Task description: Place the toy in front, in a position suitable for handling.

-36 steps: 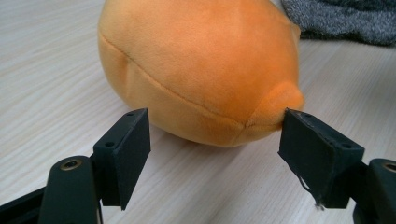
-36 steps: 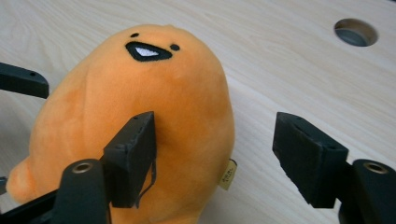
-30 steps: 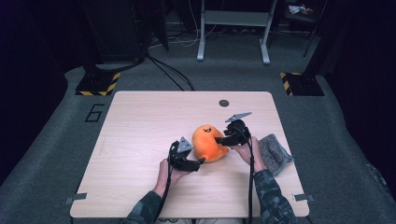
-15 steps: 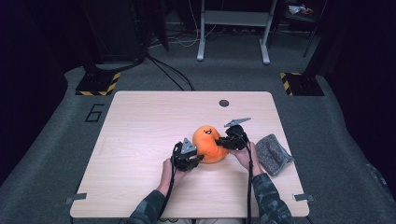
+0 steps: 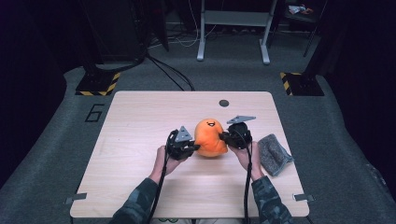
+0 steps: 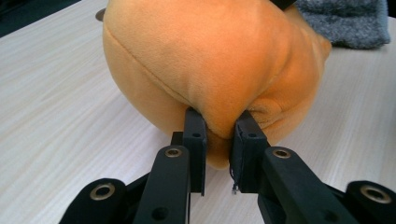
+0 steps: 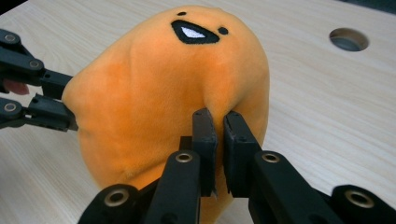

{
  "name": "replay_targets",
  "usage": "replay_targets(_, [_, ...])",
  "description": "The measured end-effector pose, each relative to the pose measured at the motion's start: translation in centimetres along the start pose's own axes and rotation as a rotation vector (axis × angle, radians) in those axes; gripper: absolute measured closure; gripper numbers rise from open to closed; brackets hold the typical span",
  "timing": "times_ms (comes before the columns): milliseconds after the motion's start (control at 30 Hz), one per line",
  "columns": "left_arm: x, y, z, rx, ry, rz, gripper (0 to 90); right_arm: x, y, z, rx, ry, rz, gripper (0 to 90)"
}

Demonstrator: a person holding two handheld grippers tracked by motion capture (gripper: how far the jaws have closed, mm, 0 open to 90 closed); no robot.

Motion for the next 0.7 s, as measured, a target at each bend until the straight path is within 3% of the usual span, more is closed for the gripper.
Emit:
replay_targets(267, [1.1,-0.8,0.5,0.033,0.063,-0.068,78.5,1.3,0.1,1.6,-0.029,0.042,-0.025,84.3])
replay_targets(333, [1.2,-0.7,0.5,0.051,0.077,-0.094,78.5,1.6,0.5,1.7,-0.032,0.042,-0.053,84.3])
replay_targets(500, [1.5,-0.2,0.2,0.099,0.099,-0.145,78.4,2.2,1.7,1.4,-0.041,0.063,-0.084,84.3])
replay_targets(700, [2.0,0.9,-0.6,0.150,0.136,-0.172,78.2,2.9,3.1,0.2,-0.022,0.082,-0.091,84.1])
Point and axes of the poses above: each handheld gripper's, and its own axes: z roughly backward along the jaws, y roughly out of its underside, x roughly to its left, the point moved 8 cm from there along -z, roughly forward along the jaws, and after that the axes turned 8 degrees about -z, right-handed, at the moved point
